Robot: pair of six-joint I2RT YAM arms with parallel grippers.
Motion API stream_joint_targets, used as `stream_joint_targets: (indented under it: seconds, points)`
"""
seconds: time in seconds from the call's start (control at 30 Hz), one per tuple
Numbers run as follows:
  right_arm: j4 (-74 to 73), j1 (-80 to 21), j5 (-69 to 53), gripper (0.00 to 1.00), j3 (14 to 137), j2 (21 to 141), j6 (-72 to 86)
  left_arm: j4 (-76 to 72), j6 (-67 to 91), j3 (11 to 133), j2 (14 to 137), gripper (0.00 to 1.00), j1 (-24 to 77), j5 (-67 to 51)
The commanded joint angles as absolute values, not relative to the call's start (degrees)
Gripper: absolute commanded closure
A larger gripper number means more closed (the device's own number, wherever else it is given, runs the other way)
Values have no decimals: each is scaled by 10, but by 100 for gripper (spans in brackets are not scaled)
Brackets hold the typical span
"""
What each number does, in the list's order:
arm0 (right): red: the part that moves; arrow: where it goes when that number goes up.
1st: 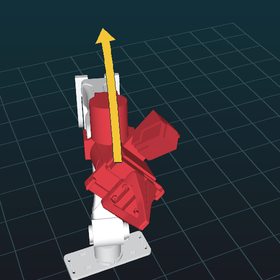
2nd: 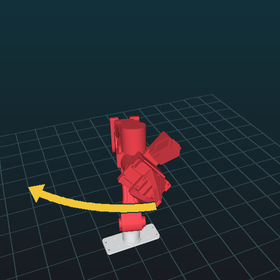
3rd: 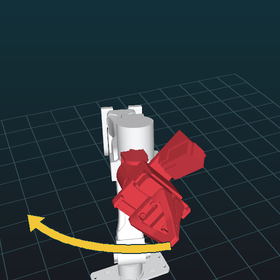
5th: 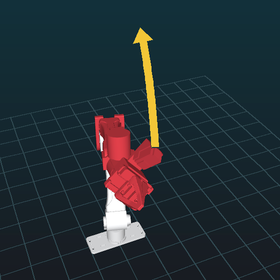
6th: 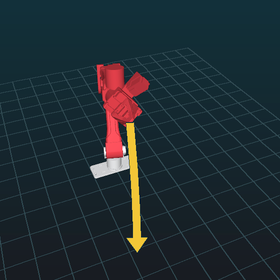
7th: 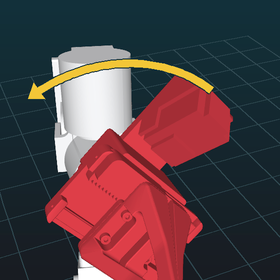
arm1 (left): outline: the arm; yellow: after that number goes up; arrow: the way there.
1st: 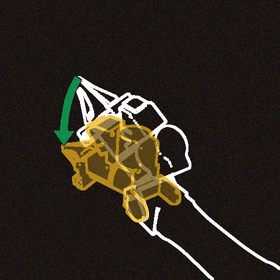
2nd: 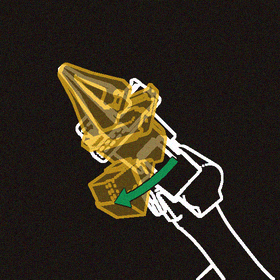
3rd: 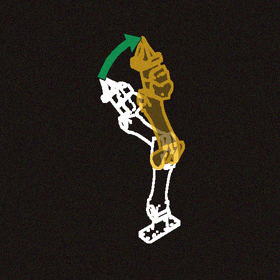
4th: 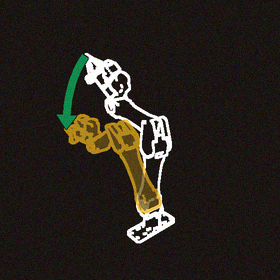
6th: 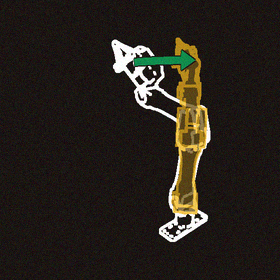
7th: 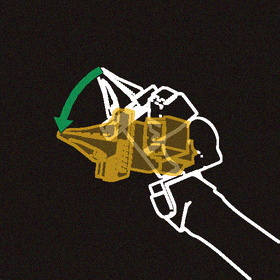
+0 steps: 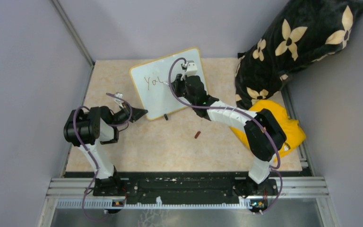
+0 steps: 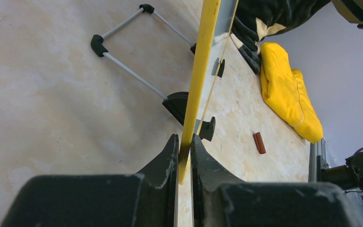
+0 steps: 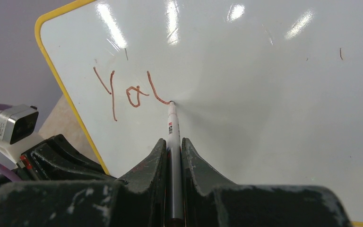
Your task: Write a sentence on the whiteboard
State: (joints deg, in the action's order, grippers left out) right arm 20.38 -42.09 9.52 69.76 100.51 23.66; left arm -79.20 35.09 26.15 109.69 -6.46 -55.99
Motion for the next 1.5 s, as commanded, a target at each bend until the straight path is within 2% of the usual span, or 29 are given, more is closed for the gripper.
stream_joint_targets:
  seconds: [0.0,1.47]
  points:
    - [213,-406,122,100,704,983,233,-777,346,264,1089,100,-60,-562]
    - [181,-403,99,100,797,1029,217,-775,343,266,1090,100,-59,-568]
